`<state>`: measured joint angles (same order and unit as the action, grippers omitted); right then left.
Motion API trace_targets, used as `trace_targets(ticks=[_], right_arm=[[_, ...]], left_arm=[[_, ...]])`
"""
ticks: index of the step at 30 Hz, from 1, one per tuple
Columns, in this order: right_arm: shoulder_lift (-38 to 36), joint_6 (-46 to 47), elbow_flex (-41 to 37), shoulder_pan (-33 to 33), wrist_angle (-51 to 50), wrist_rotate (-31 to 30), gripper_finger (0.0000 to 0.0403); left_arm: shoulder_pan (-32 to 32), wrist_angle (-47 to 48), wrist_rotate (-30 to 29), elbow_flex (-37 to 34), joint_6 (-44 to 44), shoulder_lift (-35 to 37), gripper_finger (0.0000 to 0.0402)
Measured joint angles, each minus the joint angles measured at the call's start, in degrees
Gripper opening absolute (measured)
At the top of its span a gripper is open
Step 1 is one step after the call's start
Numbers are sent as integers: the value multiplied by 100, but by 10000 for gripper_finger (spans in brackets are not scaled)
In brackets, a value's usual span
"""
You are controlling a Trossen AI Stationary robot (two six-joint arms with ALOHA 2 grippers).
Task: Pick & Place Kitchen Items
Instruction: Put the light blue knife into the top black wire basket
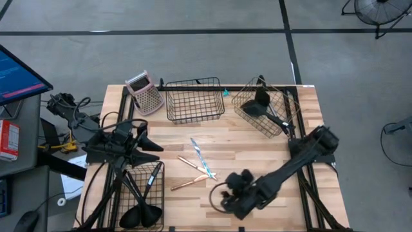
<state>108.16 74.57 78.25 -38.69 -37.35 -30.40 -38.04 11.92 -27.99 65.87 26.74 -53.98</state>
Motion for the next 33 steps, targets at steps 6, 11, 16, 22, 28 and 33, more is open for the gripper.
trace_targets(ticks=[6, 11, 16, 22, 28, 33], right_arm=[[727, -348, 1, 316, 1368, -712, 244], [879, -734, 2, 612, 1451, -978, 244], [935, -1600, -2, 932, 1716, -1109, 244], [937, -2142, -2, 1233, 1789, -1245, 244], [935, -2544, -81, 1386, 2108, -1169, 244], [1069, -2518, -493, 1417, 2812, -1147, 244]], left_arm=[[-9, 7, 371, -2, -275, 101, 143], [-13, 12, 654, -2, -431, 289, 144], [-13, -2, 912, -2, -551, 501, 144], [-13, 3, 1025, -2, -708, 612, 144], [-13, 10, 1084, -2, -728, 602, 144], [-13, 7, 1082, -2, -848, 618, 143]])
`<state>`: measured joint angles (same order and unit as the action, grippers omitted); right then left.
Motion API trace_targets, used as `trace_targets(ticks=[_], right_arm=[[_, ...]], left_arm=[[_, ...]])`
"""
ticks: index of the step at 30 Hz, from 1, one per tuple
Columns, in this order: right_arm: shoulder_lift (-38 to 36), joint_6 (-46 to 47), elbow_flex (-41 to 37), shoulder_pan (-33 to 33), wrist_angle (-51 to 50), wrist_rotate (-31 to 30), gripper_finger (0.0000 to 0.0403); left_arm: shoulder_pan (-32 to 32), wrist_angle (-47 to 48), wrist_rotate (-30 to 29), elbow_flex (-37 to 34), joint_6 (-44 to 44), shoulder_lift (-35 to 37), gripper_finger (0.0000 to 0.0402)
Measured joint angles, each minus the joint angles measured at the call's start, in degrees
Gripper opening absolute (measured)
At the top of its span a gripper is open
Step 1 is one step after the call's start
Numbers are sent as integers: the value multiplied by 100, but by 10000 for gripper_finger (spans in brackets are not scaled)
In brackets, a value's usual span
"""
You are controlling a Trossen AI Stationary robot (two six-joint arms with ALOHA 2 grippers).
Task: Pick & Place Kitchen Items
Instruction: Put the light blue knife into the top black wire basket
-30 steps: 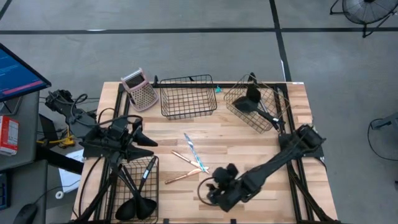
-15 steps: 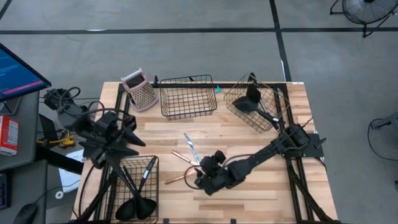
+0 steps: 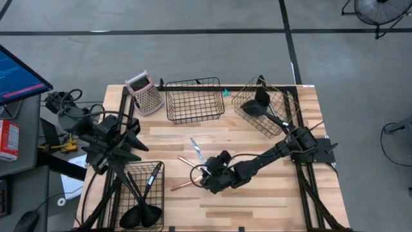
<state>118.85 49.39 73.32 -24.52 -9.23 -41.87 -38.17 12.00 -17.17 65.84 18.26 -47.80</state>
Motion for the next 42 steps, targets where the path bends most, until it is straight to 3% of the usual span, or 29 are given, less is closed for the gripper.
trace_targets(ticks=[10, 13, 16, 22, 29, 35, 42], right_arm=[[684, 206, -24, 73, 657, 103, 244], [780, 497, -21, 59, 760, 28, 228], [903, 761, -25, -8, 761, -133, 175], [880, 1069, -31, -45, 578, -56, 28], [761, 1264, 5, -31, 509, 38, 49], [474, 941, 57, -34, 486, 452, 21], [52, 922, 61, -10, 291, 259, 21]], left_arm=[[0, 2, -17, 0, 1, 20, 143], [0, 1, -20, 0, 20, 19, 140], [0, -1, -17, 0, 127, 21, 140], [0, 3, -13, 0, 144, 31, 140], [0, 2, -9, 0, 146, 31, 140], [0, -3, 220, 0, 154, 67, 140], [0, -2, 409, 0, 168, 135, 140]])
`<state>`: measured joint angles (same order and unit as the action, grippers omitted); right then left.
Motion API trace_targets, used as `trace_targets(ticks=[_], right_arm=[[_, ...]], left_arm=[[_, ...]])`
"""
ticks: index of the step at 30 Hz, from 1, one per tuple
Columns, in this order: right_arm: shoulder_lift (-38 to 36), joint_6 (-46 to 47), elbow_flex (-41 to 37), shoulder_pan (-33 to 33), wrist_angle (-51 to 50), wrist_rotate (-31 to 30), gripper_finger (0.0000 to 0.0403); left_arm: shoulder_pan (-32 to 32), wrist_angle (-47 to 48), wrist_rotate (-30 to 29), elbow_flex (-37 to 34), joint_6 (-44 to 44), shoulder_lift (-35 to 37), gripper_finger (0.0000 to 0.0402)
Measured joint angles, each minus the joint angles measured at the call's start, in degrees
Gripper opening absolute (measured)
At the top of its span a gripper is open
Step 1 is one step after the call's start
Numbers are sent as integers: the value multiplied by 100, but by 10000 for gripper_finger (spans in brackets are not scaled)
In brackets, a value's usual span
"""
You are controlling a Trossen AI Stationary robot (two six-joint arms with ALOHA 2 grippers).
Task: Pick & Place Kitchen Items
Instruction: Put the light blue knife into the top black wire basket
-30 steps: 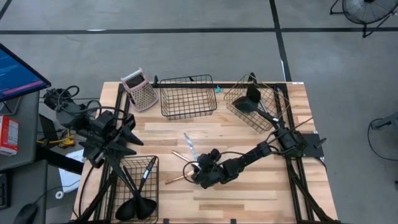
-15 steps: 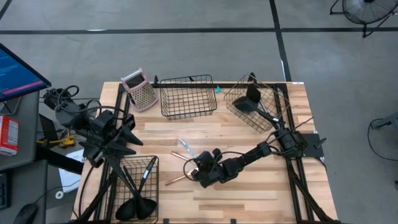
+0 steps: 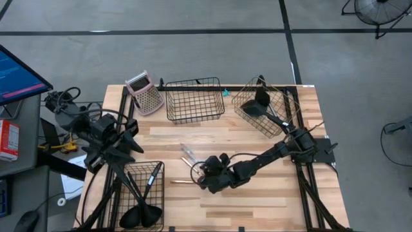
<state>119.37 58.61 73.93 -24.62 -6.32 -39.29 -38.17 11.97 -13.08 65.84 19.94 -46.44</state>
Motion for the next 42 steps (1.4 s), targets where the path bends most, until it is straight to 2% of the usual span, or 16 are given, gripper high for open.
trace_targets(ticks=[7, 16, 22, 27, 31, 34, 37, 42], right_arm=[[-843, -191, 4, -61, 112, -88, 21], [-2142, -1566, 11, -1, 1180, -110, 21], [-2567, -2776, 11, 148, 2566, -170, 21], [-2753, -3196, 11, 340, 3451, 57, 21], [-2784, -3186, 11, 619, 4244, 485, 21], [-2815, -2559, 13, 903, 4431, 1069, 21], [-2802, -1836, 13, 1183, 4334, 1277, 21], [-2803, -1672, 13, 1678, 3384, 1323, 21]], left_arm=[[-6, -7, 49, 2, 0, 138, 140], [-5, -4, 103, 2, -15, 307, 140], [-4, -2, 248, 2, -22, 410, 140], [-7, -5, 437, 2, -36, 480, 140], [-4, -5, 720, 2, -61, 486, 140], [-7, -3, 863, 2, -63, 484, 140], [-4, 1, 978, 2, -65, 484, 140], [-7, 1, 1034, 2, -129, 484, 140]])
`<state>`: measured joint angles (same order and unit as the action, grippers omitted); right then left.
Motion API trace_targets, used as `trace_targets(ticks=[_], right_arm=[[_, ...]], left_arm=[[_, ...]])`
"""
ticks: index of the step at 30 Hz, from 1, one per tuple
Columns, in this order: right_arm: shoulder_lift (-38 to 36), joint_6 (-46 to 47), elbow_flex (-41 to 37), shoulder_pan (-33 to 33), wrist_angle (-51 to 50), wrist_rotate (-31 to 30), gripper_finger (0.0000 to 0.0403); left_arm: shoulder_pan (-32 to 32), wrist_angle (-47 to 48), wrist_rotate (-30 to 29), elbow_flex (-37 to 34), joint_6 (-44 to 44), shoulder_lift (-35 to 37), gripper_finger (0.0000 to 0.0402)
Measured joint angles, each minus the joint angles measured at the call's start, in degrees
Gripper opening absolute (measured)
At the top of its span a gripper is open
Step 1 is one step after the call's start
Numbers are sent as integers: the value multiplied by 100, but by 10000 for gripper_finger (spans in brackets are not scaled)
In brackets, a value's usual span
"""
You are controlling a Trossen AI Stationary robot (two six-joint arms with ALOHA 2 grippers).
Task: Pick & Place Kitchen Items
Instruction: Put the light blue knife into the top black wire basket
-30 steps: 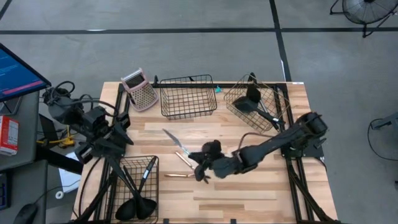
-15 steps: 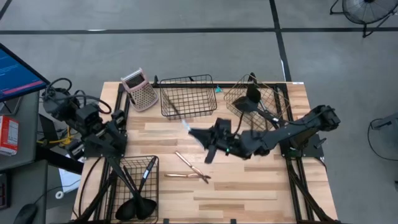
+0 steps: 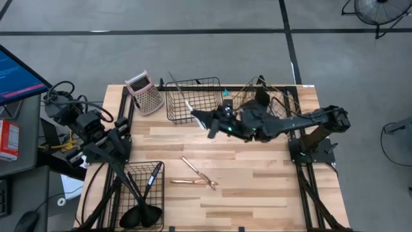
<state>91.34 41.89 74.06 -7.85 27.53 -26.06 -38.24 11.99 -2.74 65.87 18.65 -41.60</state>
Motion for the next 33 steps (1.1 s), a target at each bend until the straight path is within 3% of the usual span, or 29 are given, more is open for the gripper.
trace_targets(ticks=[7, 12, 17, 33], right_arm=[[3, -641, 0, 1139, -1372, 1031, 21], [5, -1264, 0, 1974, -2388, 1685, 21], [292, -2003, 2, 2572, -2600, 2290, 21], [1669, -3578, 345, 2952, -2957, 2910, 21]], left_arm=[[2, 0, -35, 0, -521, 0, 140], [4, -2, -493, 0, -852, 0, 140], [7, -2, -929, 0, -981, 0, 140], [7, -2, -1747, 0, -988, 2, 140]])
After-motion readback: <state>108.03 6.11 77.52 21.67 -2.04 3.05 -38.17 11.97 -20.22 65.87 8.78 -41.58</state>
